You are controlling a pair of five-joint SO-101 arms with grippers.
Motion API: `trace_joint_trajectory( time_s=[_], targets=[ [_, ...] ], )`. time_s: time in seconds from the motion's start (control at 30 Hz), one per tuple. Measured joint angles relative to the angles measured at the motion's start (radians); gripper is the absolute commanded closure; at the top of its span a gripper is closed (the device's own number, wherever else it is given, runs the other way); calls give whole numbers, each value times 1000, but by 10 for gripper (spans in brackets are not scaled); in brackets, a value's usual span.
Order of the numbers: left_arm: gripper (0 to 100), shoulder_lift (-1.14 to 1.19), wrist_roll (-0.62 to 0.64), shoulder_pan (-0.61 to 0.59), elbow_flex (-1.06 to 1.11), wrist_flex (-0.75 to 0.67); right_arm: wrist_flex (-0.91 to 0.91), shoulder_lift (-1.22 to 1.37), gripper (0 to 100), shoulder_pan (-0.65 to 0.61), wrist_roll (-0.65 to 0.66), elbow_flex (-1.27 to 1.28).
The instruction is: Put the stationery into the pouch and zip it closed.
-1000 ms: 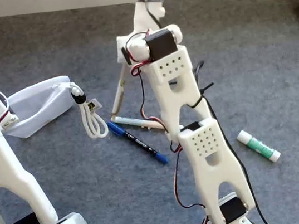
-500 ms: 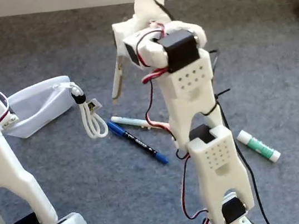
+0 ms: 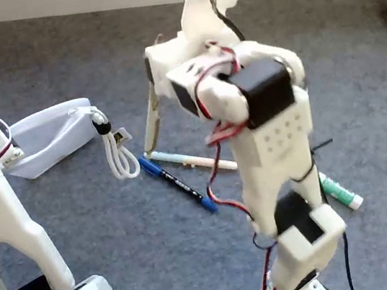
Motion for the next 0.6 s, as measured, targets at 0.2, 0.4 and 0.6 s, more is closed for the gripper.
trace_joint_trajectory(
  time_s=[0.2, 0.4, 0.6],
  targets=[
    [992, 0, 0, 0, 0, 0, 0, -141, 994, -60, 0, 149],
    [992, 0, 0, 0, 0, 0, 0, -264, 994, -94, 0, 341],
    [992, 0, 0, 0, 0, 0, -55, -328, 994, -118, 0, 353]
  ],
)
